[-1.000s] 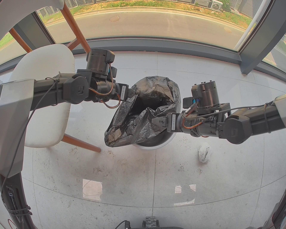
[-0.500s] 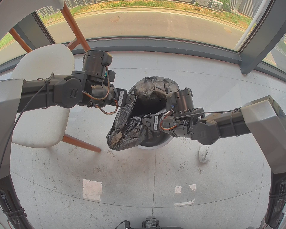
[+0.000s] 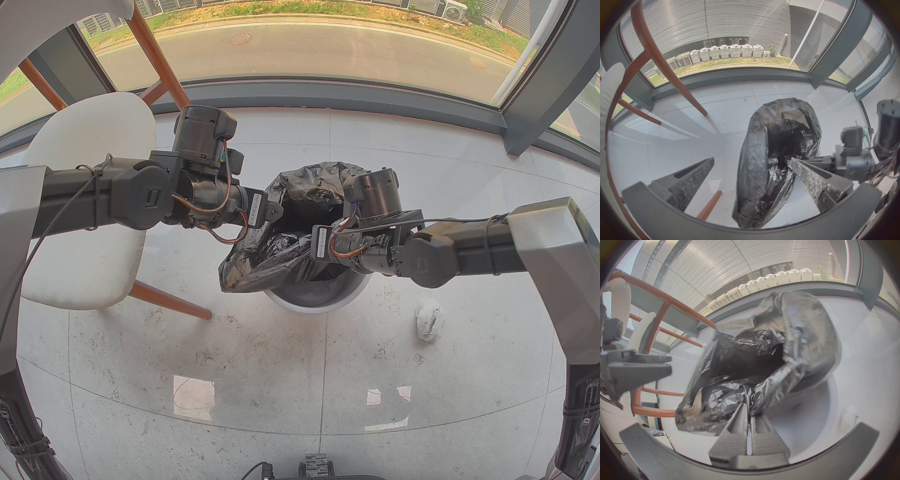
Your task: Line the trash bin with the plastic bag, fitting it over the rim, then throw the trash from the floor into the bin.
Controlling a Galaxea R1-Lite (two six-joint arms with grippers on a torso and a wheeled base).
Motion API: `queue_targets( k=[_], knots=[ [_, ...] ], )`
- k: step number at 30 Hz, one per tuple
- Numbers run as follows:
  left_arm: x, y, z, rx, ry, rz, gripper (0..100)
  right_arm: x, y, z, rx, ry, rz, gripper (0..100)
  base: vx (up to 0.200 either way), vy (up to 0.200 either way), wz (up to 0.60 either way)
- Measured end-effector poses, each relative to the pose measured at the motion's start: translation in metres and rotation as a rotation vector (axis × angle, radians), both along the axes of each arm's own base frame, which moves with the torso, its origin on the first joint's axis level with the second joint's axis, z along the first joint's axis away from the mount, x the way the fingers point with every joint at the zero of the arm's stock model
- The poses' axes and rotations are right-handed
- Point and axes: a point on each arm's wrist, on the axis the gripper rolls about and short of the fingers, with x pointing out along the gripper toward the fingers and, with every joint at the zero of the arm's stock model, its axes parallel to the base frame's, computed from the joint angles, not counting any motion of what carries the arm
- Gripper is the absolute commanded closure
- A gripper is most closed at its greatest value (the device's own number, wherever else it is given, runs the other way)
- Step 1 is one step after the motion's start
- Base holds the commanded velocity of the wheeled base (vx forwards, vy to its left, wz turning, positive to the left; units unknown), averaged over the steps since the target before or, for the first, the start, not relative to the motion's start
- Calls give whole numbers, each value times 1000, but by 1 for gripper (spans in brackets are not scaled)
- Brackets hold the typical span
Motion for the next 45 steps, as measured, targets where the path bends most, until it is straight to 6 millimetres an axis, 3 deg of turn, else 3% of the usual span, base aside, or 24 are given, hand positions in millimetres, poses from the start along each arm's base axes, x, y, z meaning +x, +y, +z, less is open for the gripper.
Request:
queue_targets(
  k=[5, 18, 19, 27, 33, 40, 45],
  knots=[
    [1, 0, -7, 8, -7, -6, 0, -23, -16, 19, -41, 62, 18, 100, 0, 0, 0],
    [-4, -3, -39, 38, 18, -25, 0, -61, -70, -6, -213, 219, 46, 100, 0, 0, 0],
    [-5, -3, -40, 39, 22, -28, 0, -62, -72, -7, -216, 225, 45, 0, 0, 0, 0],
    [-19, -9, -51, 58, 64, -55, 0, -74, -82, -18, -232, 269, 39, 0, 0, 0, 0],
    [-29, -5, -45, 51, 62, -56, 0, -83, -88, 3, -176, 213, 36, 0, 0, 0, 0],
    [-53, 6, -45, 31, 47, -53, 0, -119, -107, 11, -78, 265, -22, 0, 0, 0, 0],
    [-71, -5, -44, -79, 83, -43, 0, -135, -107, 21, -20, 253, -17, 0, 0, 0, 0]
  ],
)
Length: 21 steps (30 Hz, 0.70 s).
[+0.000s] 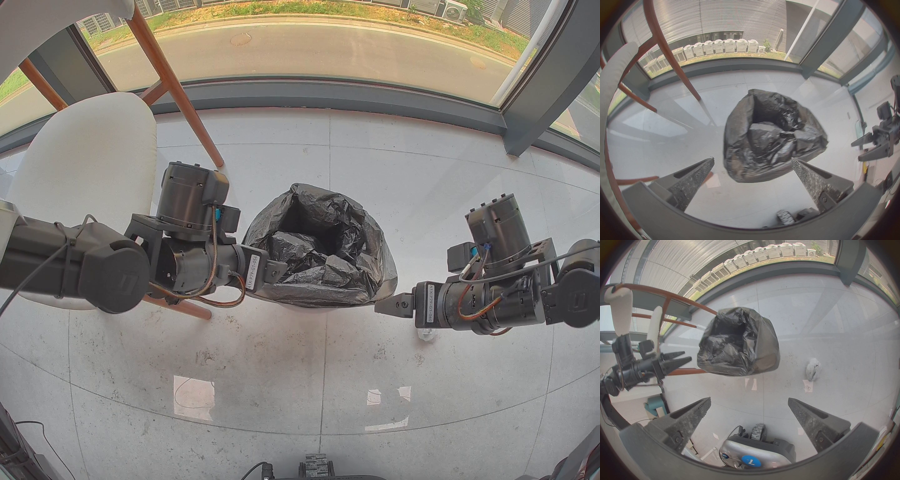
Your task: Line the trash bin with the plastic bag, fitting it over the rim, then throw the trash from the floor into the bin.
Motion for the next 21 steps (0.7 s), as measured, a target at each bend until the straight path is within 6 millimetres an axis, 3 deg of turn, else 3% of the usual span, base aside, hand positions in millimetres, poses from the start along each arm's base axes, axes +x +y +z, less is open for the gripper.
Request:
queue_targets(
  k=[9, 18, 21],
  knots=[
    [-16, -29, 3, -283, 214, 138, 0, -7, -8, 12, 36, -35, -19, 0, 0, 0, 0],
    [5, -60, 36, -649, 432, 396, 0, -9, -37, 29, 73, -86, -101, 0, 0, 0, 0],
    [17, -71, 33, -731, 502, 481, 0, -12, -47, 35, 84, -105, -129, 0, 0, 0, 0]
  ],
)
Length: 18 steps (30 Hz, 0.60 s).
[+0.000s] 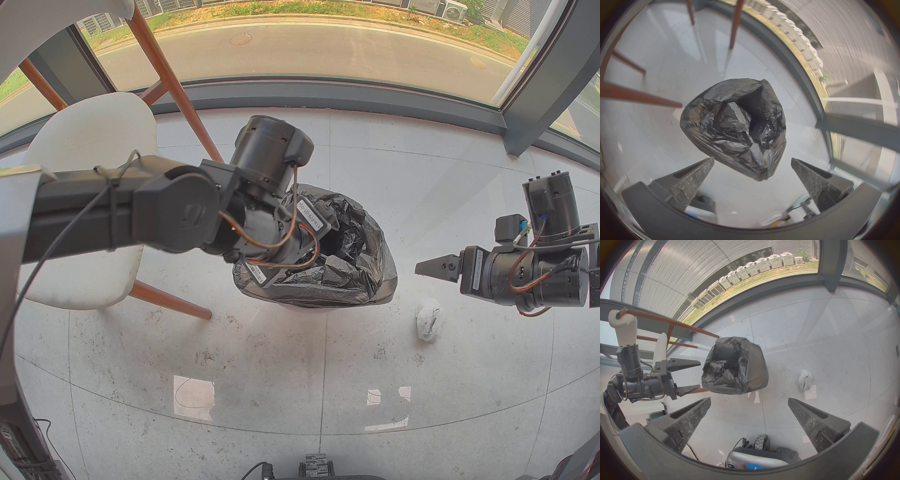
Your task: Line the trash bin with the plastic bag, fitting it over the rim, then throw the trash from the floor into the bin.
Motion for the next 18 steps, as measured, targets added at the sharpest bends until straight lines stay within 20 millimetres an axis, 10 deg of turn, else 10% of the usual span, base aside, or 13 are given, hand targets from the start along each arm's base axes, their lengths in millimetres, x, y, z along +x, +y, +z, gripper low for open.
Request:
queue_targets(
  k=[12, 13, 18],
  knots=[
    [31, -24, -63, 51, 170, 56, 0, -7, -28, 2, 6, -11, -85, 0, 0, 0, 0],
    [32, -25, -66, 57, 173, 57, 100, -6, -29, 2, 6, -12, -87, 0, 0, 0, 0],
    [40, -27, -74, 59, 173, 66, 100, -5, -29, 3, 10, -28, -88, 0, 0, 0, 0]
  ],
)
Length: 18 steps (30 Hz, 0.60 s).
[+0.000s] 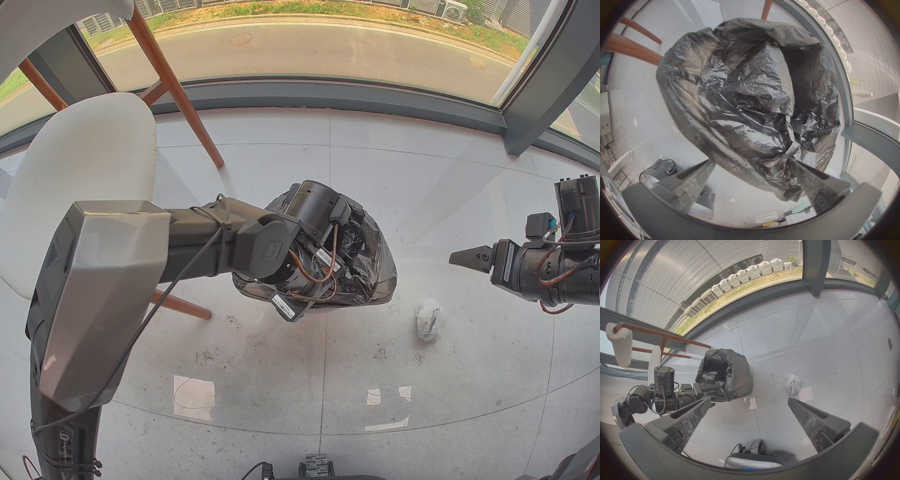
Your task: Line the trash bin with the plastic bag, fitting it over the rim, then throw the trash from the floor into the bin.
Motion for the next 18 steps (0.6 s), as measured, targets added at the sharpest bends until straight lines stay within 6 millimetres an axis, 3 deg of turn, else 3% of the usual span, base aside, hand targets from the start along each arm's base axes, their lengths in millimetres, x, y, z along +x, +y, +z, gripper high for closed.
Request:
queue_targets(
  k=[9, 18],
  knots=[
    [0, 5, 4, 10, 46, 24, 100, 6, 2, -5, 4, -17, 0, 0, 0, 0, 0],
    [-31, 2, 20, -10, 86, 25, 100, 15, 7, -11, 2, -21, 3, 0, 0, 0, 0]
  ],
)
